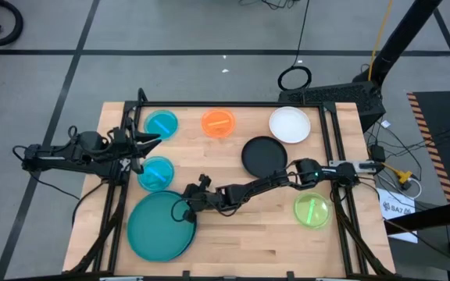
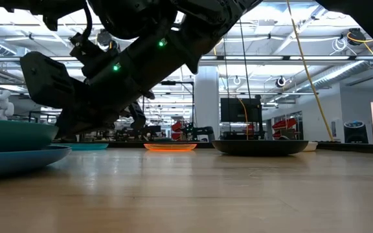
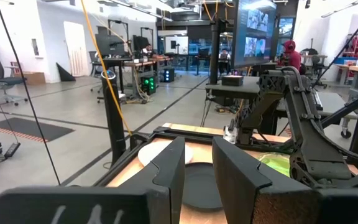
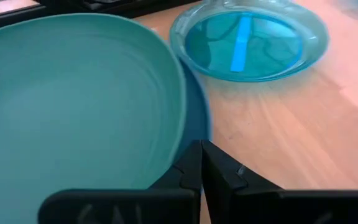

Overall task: Stack plastic plates
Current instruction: Stack the black plate on top of the green plate

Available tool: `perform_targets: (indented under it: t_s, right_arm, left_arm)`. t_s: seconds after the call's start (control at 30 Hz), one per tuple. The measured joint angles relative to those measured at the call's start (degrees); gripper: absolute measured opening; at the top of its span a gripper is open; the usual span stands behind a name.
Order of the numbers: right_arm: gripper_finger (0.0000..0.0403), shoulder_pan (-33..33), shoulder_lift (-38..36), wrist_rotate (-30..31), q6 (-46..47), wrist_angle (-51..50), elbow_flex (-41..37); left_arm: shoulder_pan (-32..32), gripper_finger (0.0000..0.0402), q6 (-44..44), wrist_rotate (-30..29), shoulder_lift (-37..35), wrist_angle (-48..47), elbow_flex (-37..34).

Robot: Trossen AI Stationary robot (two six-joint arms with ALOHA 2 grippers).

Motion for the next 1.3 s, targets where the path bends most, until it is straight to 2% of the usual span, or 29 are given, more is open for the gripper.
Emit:
perform_targets:
  t_s: [0.17,0.33,0.67,0.83,0.93,1.03,1.2,1.3]
  right_arm:
    - [0.0002,0.0,-3.1,0.3,-0.8,-4.7,0.0]
    - [0.0002,0.0,-7.1,0.3,-2.0,-13.6,0.0]
    - [0.0002,0.7,-16.2,0.3,-12.2,-41.9,0.0]
    - [0.0002,1.2,-19.9,2.9,-16.0,-51.4,-1.1]
    - [0.0002,1.2,-23.4,3.4,-18.6,-51.7,-5.9]
    - [0.0002,1.1,-28.8,3.5,-19.0,-48.1,-14.1]
    - [0.0002,0.1,-39.4,3.4,-20.1,-35.2,-30.9]
    - [0.0002,-0.8,-46.0,3.4,-20.8,-26.5,-39.7]
  left_arm:
    - [0.0,0.0088,0.0,0.0,0.0,-0.1,0.0]
    - [0.0,0.0088,-0.5,0.0,0.0,-0.4,0.0]
    - [0.0,0.0088,-4.4,0.0,0.0,-1.0,0.0]
    - [0.0,0.0088,-7.6,0.0,0.1,-2.5,0.0]
    - [0.0,0.0088,-10.0,0.0,0.1,-3.8,0.0]
    - [0.0,0.0088,-13.1,0.0,0.1,-5.6,0.0]
    - [0.0,0.0088,-18.0,-0.1,1.4,-11.1,0.0]
    - [0.0,0.0088,-21.0,-1.3,4.0,-11.2,0.0]
